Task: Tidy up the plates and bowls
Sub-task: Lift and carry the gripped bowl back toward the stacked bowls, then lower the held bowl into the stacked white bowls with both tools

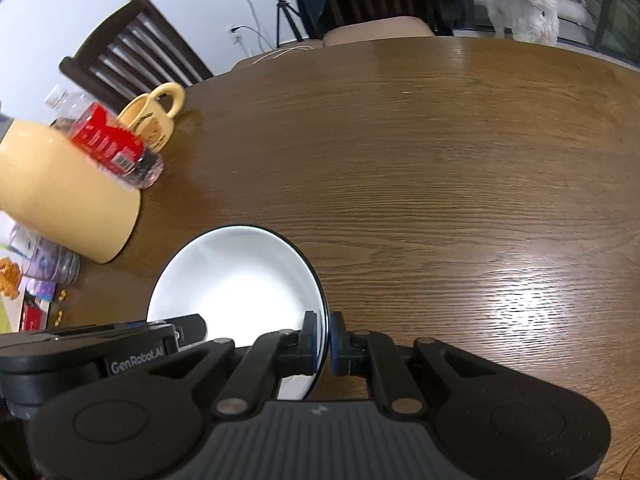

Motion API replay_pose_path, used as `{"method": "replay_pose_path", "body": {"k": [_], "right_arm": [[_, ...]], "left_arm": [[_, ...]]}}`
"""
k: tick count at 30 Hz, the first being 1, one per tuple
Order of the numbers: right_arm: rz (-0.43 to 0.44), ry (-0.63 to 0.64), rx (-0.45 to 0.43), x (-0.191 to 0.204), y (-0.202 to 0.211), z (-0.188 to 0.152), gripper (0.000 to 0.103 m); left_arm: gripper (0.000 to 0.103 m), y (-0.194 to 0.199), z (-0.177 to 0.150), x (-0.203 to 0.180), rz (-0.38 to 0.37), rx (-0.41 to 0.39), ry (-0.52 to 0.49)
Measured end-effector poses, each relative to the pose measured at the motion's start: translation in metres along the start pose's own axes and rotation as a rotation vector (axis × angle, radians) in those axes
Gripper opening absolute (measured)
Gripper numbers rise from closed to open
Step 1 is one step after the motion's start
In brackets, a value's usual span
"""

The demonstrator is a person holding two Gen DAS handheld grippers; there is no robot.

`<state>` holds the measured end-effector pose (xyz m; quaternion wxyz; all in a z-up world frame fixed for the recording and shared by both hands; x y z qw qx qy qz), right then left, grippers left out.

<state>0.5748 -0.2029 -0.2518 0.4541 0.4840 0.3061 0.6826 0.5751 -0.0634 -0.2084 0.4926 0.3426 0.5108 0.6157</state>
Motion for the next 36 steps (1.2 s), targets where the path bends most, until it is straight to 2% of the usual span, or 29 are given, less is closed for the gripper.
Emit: {"method": "replay_pose_path", "body": {"k": [36], "right_arm": [[0.082,0.21,0.014,0.151,0.006,-0.018,0.006]], "left_arm": [[0.012,0.06,-0.024,0.141,0.048,-0.064,0.213]]}}
Point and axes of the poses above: each gripper's, at about its wrist camera, not at the fingertips, and y roughly against the way its jaws point, x to its left, z to its top, the point moved 9 cm from there along -y, roughly the way its jaws point, and after that the axes turned 9 degrees about y, right-handed, at the moved point
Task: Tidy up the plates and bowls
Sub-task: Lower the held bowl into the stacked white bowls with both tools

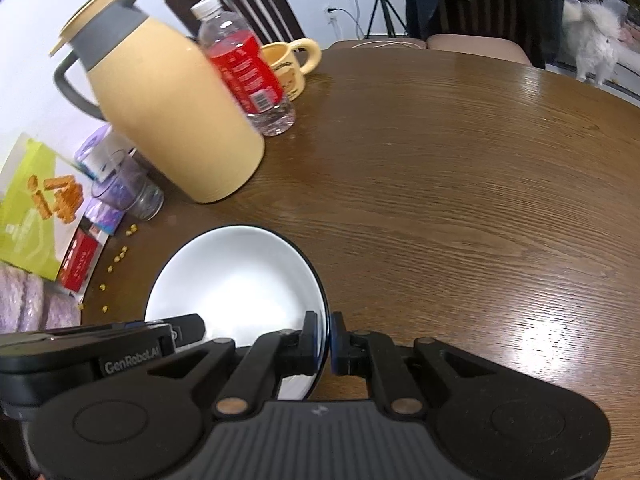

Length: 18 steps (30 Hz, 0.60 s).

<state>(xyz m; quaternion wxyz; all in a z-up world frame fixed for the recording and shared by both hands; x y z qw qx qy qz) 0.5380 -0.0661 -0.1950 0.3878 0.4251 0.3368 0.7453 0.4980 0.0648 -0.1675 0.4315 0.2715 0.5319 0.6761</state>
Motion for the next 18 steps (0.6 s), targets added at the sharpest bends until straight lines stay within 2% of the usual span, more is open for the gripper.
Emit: {"method": "replay_pose_path", "body": {"k": [18], "right_arm": [[0.053,0.113,0.022,0.088,-0.013,-0.005,0.006]], "left_arm": [[0.012,0.022,-0.007,0.085,0.036,-0.024,0.126]]}}
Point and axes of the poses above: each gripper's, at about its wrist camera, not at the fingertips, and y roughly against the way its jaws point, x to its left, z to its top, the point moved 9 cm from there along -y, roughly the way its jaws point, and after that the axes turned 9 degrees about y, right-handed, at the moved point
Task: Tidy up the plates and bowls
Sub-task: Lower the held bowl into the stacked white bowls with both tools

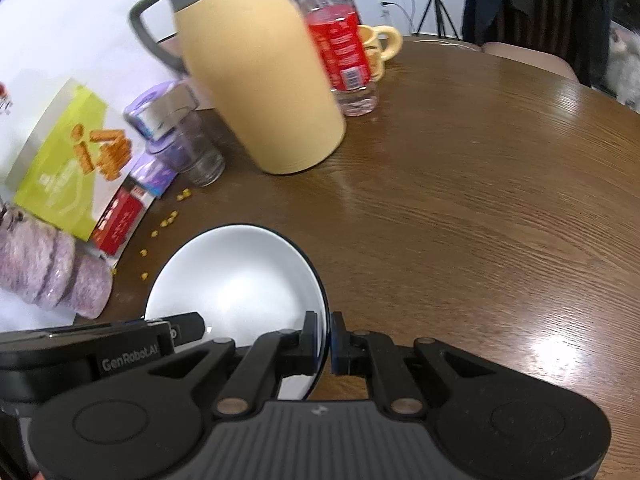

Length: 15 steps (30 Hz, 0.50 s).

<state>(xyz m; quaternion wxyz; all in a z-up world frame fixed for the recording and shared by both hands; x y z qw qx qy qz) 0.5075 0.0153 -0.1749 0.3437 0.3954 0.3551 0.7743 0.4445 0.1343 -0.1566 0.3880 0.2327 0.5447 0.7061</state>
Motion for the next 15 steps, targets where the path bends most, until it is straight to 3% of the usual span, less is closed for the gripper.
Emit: {"method": "replay_pose_path", "body": {"k": [15], "right_arm": [[0.052,0.08,0.033,0.071,-0.024,-0.004,0.007]], "left_arm": [[0.012,0.004,0.002,0.074,0.034,-0.004,0.109]]}}
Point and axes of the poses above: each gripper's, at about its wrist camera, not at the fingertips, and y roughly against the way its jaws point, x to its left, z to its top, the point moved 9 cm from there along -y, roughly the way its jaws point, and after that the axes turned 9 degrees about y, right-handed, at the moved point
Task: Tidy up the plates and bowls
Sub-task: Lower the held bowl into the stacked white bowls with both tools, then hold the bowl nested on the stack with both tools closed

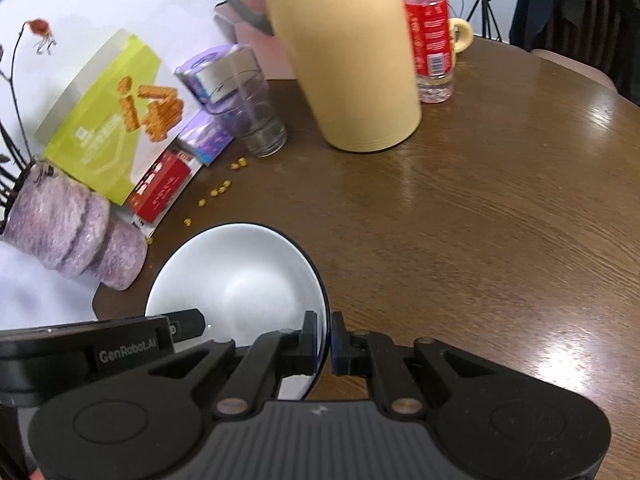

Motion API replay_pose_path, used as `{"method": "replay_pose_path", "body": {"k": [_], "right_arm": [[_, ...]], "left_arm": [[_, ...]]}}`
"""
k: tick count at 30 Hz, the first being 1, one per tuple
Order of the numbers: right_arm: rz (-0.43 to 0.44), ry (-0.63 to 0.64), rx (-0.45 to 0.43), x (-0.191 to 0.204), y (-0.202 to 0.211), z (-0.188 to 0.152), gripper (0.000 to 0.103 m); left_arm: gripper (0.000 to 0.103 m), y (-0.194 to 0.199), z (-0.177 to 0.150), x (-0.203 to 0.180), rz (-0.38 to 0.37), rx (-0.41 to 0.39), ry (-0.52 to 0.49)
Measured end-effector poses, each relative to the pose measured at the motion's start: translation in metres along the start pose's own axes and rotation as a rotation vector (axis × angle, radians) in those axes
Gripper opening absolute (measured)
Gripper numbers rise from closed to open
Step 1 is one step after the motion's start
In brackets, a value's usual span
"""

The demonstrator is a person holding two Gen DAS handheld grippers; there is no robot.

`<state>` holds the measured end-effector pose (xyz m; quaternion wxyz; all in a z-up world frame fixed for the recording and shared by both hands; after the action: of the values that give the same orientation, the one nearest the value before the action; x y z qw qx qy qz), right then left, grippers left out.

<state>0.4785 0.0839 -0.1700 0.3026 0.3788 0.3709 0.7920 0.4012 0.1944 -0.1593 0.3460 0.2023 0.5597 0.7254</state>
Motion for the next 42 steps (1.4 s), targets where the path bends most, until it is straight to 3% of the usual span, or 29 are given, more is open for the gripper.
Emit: {"method": "replay_pose_path", "body": {"k": [8,14,19,42], "right_arm": [[0.008,0.02,0.013,0.021,-0.018,0.002,0.007],[-0.037,0.072,-0.04,0.033,-0.023,0.013,0.007],[-0.049,0.055,-0.025,0.028,-0.031,0.009,0.007],[-0.059,0.091,-0.013,0.043,-0.041,0.0,0.007]], "left_arm": [[0.012,-0.008,0.004,0.025,0.005,-0.001,0.034],[0.012,-0.013,0.012,0.033,-0.004,-0.046,0.045],[0.012,-0.022,0.005,0.036,-0.031,-0.001,0.049],[0.012,-0.027,-0.003,0.054,-0.035,0.015,0.048]]}}
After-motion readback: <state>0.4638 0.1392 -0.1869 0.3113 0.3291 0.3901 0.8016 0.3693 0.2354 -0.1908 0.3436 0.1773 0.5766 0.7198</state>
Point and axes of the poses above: each gripper's, at about its wrist camera, not at the fingertips, and y roughly against the way its jaws point, x to its left, z to its top, the point moved 9 cm from there along -y, roughly the way its jaws point, and after that the axes turned 9 degrees about y, right-handed, at the moved point
